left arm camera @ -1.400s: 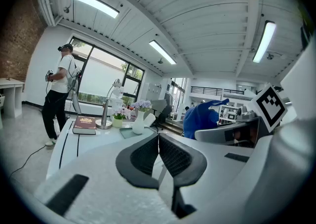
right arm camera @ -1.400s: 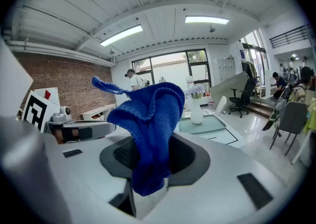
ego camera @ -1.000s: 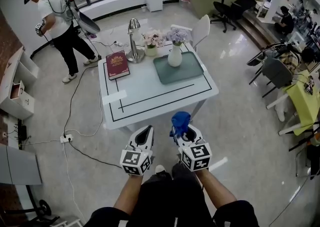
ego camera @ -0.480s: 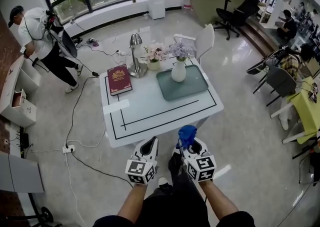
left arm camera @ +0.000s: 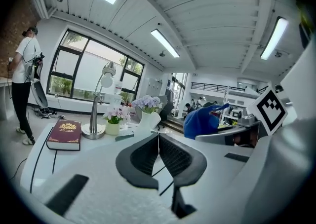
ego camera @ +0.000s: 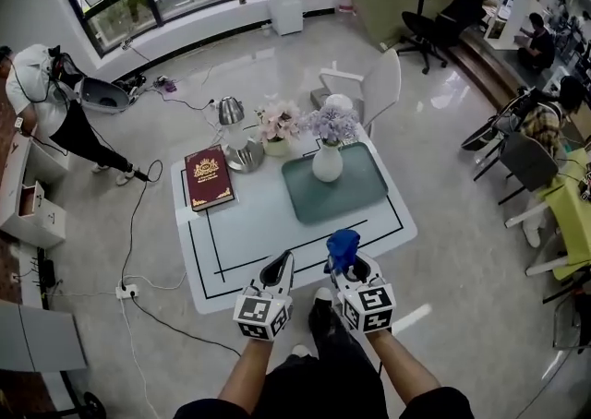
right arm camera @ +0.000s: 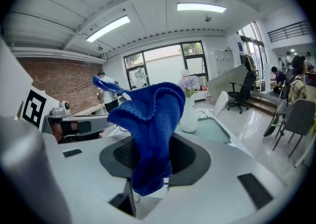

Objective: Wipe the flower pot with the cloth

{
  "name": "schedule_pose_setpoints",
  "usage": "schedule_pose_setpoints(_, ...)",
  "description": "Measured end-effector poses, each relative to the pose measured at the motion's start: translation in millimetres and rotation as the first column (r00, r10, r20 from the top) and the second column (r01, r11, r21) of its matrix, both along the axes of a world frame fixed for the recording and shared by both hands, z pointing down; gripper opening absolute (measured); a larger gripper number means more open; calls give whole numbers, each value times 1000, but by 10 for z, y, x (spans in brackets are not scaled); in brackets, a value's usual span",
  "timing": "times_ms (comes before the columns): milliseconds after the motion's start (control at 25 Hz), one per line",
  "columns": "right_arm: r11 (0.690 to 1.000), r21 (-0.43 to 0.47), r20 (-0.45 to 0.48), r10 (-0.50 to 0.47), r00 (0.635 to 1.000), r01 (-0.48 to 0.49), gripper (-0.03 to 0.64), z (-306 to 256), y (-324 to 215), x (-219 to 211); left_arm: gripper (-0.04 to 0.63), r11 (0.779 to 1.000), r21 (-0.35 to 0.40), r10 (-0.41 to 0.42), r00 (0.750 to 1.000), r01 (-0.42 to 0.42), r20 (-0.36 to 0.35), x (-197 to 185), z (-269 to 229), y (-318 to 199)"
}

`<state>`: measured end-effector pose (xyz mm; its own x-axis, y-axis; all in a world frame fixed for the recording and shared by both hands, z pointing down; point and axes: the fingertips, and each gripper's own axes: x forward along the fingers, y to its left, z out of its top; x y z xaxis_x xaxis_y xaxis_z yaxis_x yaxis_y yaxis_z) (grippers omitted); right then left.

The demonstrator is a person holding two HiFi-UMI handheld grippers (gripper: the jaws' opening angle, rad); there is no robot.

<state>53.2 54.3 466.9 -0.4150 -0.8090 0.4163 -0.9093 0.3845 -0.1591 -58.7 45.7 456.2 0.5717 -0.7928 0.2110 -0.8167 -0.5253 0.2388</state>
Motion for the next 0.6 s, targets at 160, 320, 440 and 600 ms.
schedule_pose_setpoints(160, 1000, -25, -21, -18, 1000, 18, 138, 106, -547, 155, 10, 1000, -7, -17, 1000, 17, 0, 122, 25, -511)
schedule_pose_setpoints(320, 998, -46, -32, -36, 999, 34, 138, 250, -1062, 307, 9, 999, 7, -34, 999, 34, 12, 228, 63, -928)
schedule_pose_setpoints(440, 998, -58, -45, -39, 998, 36, 138, 362, -1385, 390, 10, 999, 12, -35, 999, 35, 34, 265, 124, -1180)
schedule_pose_setpoints(600, 997, -71, -52, -26, 998, 23, 138, 516, -1742, 477, 9, 999, 0, -39, 999, 39, 35, 286, 279, -1448)
